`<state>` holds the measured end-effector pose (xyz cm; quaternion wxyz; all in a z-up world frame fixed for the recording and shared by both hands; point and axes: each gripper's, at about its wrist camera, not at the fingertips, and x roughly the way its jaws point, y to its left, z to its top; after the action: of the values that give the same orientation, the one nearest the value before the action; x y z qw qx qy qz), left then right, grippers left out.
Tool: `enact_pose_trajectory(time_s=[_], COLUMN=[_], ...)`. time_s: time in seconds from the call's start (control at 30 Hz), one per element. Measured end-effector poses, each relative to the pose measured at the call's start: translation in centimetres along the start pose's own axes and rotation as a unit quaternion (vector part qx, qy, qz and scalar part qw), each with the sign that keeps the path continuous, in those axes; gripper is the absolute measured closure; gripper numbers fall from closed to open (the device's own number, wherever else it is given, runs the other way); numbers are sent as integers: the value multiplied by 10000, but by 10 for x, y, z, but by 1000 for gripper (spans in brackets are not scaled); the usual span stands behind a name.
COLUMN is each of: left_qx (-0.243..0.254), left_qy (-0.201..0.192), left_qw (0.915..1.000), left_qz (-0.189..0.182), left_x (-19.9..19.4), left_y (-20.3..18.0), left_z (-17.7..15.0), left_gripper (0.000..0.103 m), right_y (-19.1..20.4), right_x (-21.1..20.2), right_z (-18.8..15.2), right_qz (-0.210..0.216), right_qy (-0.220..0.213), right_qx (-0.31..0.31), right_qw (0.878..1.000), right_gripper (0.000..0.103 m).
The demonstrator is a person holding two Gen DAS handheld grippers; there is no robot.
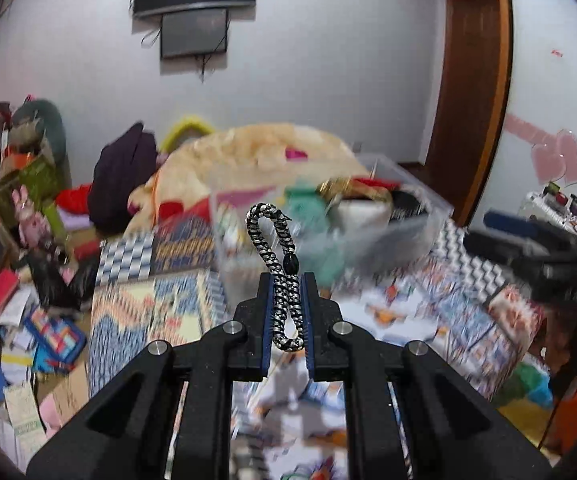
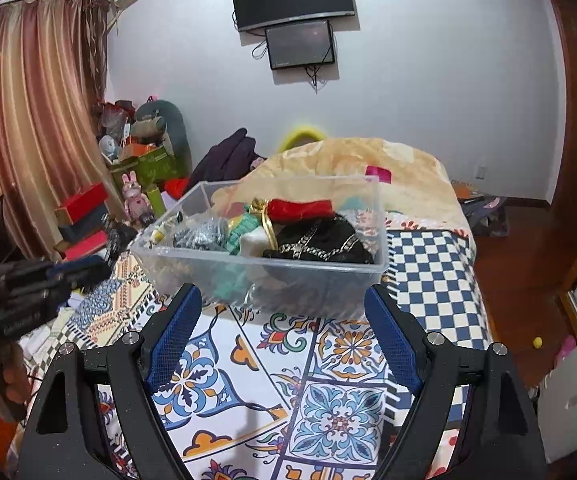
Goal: Organize soft objects
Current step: 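Grasp the black beaded strap with the left tool and drop it into the box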
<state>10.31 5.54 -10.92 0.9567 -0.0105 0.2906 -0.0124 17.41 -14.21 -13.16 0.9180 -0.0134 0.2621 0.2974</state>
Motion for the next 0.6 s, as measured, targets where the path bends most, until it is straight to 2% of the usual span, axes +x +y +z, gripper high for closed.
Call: enact_pose_trajectory(time_s=[0.17,0.47,0.57,0.6], left_qx=[-21,-71,-31,-24], left_qy=[-58,275,329,341], left_qw=[9996,9983,9981,9980], left_qz=[-278,-505,-512,-526], left_x=[22,83,92,93], left_y=[-8,-16,-20,-20], left_z=[29,52,51,50], left_gripper=[91,89,76,68], right_y=[-5,-12,-15,-15], right_x=[-7,-7,-8,-9], right_z=[4,7,8,9], right_qz=[-14,-34,-61,-67], right_qy=[-127,-202,-230,-249], right_qx=[45,114,124,130], right_qw=[9999,9997,9996,9996], right_gripper=[21,21,21,21])
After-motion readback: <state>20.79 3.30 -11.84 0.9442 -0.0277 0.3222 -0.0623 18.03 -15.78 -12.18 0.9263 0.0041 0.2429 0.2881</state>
